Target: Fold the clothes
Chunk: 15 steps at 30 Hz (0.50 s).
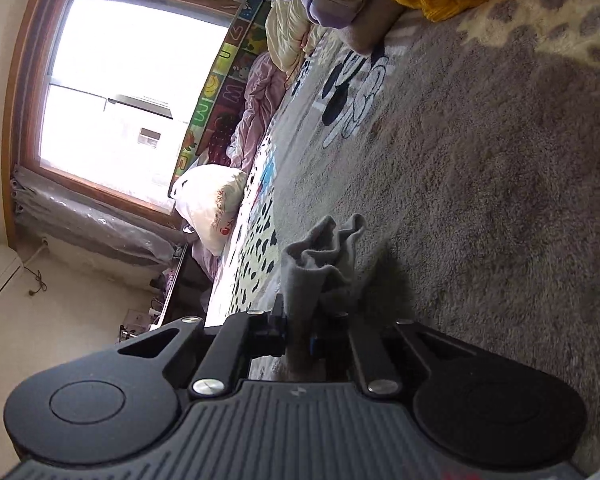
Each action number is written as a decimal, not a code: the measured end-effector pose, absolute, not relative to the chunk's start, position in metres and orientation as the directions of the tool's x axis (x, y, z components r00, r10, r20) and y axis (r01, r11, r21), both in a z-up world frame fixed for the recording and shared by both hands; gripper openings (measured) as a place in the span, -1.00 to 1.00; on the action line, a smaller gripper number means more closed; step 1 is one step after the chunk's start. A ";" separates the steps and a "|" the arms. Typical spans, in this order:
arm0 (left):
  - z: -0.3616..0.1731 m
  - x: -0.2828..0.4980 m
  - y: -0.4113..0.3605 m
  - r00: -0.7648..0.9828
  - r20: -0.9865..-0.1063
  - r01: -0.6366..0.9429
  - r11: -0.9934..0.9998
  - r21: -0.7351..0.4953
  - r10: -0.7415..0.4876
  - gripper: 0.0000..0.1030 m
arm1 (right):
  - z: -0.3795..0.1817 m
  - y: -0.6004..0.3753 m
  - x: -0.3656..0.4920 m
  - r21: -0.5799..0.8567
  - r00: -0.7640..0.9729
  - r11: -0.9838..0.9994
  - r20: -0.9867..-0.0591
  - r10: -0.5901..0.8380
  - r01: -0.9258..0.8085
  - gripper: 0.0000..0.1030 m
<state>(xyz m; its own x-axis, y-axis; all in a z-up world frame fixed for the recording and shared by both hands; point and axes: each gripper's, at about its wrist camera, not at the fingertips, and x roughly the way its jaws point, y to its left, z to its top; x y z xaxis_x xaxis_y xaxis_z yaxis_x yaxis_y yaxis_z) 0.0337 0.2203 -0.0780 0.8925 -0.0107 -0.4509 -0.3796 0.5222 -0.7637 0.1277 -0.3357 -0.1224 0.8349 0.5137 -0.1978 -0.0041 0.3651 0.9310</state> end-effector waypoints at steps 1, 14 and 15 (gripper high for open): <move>-0.082 0.033 0.223 0.883 -0.469 -0.398 0.509 -0.763 -0.013 -0.63 | -0.112 -0.337 0.116 0.933 0.834 0.360 -0.182 0.522 -0.022 -0.78; -0.081 0.026 0.235 0.848 -0.531 -0.475 0.458 -0.752 0.008 0.14 | -0.150 -0.351 0.089 0.907 0.765 0.418 -0.304 0.568 0.049 0.05; -0.081 0.027 0.234 0.846 -0.533 -0.476 0.464 -0.747 0.009 0.14 | -0.148 -0.349 0.090 0.896 0.756 0.442 -0.315 0.574 0.038 0.05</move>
